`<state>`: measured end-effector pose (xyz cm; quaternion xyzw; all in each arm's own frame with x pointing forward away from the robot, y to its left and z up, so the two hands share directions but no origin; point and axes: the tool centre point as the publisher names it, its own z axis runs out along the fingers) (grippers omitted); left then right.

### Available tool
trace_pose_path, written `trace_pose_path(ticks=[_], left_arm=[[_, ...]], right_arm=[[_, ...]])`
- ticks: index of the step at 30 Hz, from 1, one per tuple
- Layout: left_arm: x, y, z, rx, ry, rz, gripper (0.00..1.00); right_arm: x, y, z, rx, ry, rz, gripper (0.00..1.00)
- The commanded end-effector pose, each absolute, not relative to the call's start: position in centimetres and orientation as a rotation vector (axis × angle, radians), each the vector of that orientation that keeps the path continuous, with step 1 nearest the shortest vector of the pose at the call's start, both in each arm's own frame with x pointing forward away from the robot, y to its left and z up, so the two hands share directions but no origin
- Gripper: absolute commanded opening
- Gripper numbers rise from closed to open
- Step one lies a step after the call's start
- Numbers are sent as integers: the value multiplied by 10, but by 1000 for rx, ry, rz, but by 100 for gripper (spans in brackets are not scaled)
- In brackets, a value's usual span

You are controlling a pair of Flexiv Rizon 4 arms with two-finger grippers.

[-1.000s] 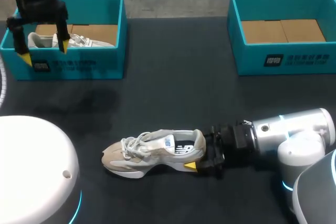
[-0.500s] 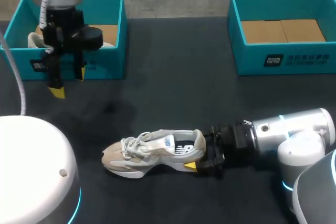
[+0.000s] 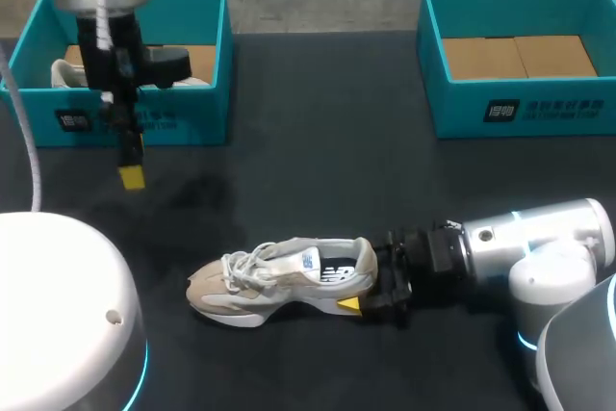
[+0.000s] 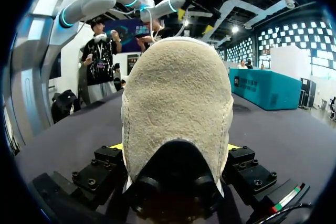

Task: Take the shoe out of the shoebox, open the shoe tongue, remove and reinsert the insole, then place the shoe into the shoebox

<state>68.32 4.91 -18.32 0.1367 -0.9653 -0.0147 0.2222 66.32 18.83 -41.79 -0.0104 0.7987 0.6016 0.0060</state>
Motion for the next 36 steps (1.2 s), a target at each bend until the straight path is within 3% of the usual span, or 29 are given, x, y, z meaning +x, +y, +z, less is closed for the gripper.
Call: trace_pose_path(ticks=[1,9,22,36], left_arm=[[618,34,-211,1146,-2764,58,100],[606,13,-232,1725,-2460,-15,100],[607,11,-233,1740,-2458,-64,100],[618,-33,-250,2142,-2051,-271,100]], right_arm=[[663,190,-417,-34,2507,1876,0],[663,190,-417,-34,2507,1876,0],[663,190,-417,-34,2507,1876,0],[663,190,-417,-34,2507,1876,0]])
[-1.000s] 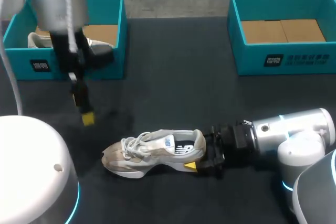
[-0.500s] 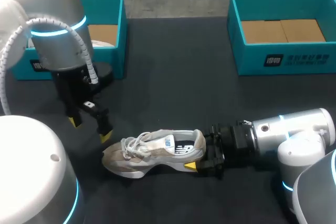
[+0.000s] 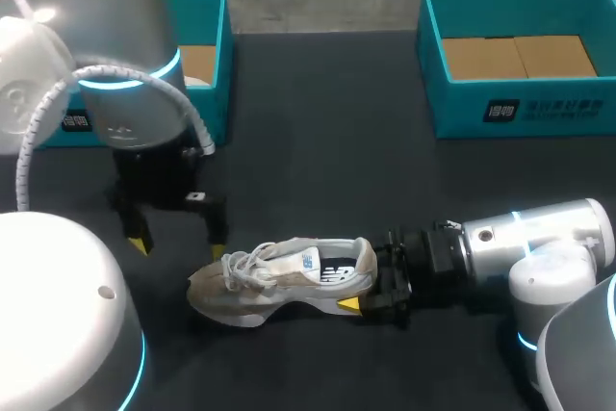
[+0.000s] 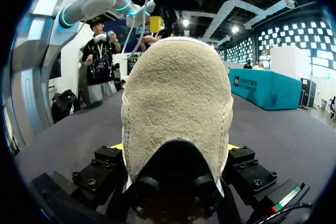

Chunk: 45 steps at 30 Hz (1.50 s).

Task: Take the shoe out of the shoebox, open the shoe tongue, remove and reinsert the insole, then place the shoe into the shoebox

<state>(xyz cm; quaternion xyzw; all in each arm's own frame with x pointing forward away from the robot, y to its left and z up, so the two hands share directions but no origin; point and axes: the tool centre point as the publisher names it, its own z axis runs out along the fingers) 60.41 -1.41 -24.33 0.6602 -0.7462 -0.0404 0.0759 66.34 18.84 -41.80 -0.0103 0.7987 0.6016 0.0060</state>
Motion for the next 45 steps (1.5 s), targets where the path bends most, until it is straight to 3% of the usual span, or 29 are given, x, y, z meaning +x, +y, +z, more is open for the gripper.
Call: trace_pose_path(ticks=[1,24,45], left_arm=[[619,-35,-251,2152,-2039,-280,100],[610,-70,-264,2239,-1983,-337,100],[632,-148,-300,2406,-1950,-376,100]], right_arm=[[663,190,-417,-34,2507,1876,0],[663,190,-417,-34,2507,1876,0],[663,190,-417,-34,2507,1876,0]])
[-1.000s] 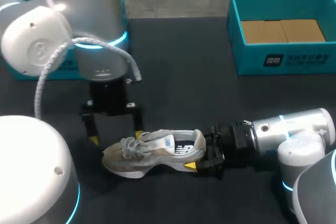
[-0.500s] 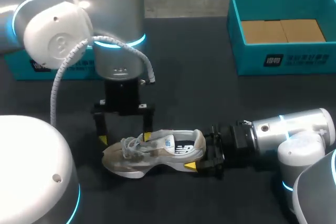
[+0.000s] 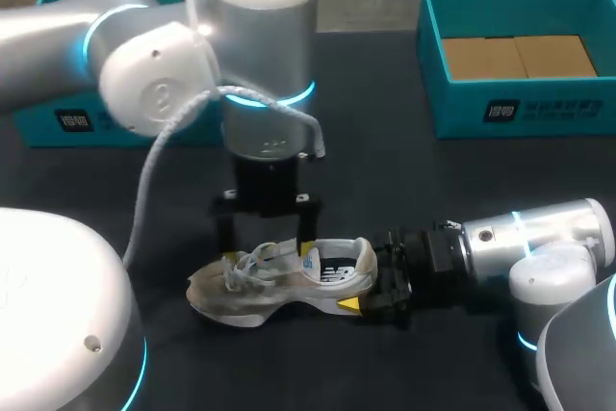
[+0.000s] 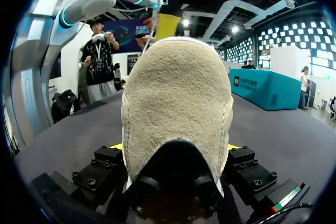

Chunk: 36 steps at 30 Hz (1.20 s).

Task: Take the shoe out of the shoebox, open the shoe tongue, remove and reinsert the insole, then place the shoe into the shoebox

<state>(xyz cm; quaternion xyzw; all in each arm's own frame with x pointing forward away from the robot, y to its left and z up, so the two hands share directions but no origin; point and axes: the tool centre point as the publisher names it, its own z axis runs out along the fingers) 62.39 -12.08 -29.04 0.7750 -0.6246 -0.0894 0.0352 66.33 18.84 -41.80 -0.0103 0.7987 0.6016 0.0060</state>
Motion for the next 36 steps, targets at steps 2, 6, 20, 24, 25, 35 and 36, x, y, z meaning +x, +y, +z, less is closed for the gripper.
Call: trace_pose_path(ticks=[2,6,20,24,25,35,36], left_arm=[[632,-153,-303,2407,-1954,-385,100],[631,-161,-310,2424,-1969,-397,100],[644,-165,-335,2454,-1971,-475,100],[641,-165,-340,2440,-2019,-481,100],[641,-165,-341,2430,-2030,-485,100],[639,-163,-352,2430,-2108,-522,100],[639,-162,-353,2435,-2112,-526,100]], right_arm=[[663,190,-417,-34,2507,1876,0],[663,190,-417,-34,2507,1876,0],[663,190,-417,-34,2507,1876,0],[663,190,-417,-34,2507,1876,0],[663,190,-417,-34,2507,1876,0],[663,190,-417,-34,2507,1876,0],[663,190,-417,-34,2507,1876,0]])
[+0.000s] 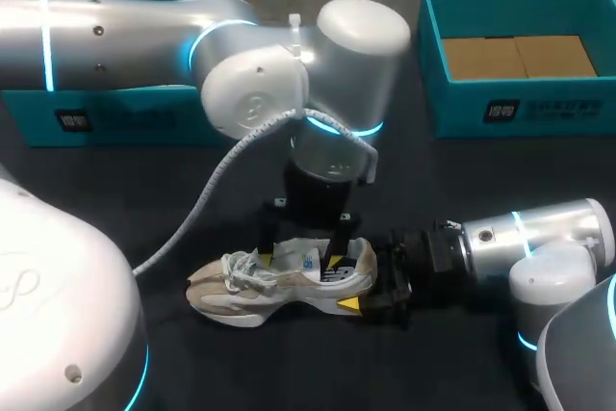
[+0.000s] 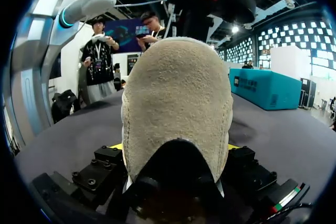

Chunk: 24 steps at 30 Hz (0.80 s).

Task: Take the shoe out of the shoebox, open the shoe tongue, remove and reinsert the insole, then place the shoe into the shoebox

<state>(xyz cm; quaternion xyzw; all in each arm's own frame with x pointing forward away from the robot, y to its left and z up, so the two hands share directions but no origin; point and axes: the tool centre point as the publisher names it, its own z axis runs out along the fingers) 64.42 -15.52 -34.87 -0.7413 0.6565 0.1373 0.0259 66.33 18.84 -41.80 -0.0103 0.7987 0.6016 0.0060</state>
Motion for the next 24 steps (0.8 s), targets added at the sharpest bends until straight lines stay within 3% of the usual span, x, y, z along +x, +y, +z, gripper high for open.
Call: trace_pose_path(ticks=[1,18,24], left_arm=[[640,-162,-353,-2246,1949,492,100],[640,-148,-353,-2180,1885,573,100],[639,-141,-349,-2172,1876,595,88]], right_arm=[[663,190,-417,-34,2507,1876,0],[663,190,-417,-34,2507,1876,0],[663,190,-417,-34,2507,1876,0]])
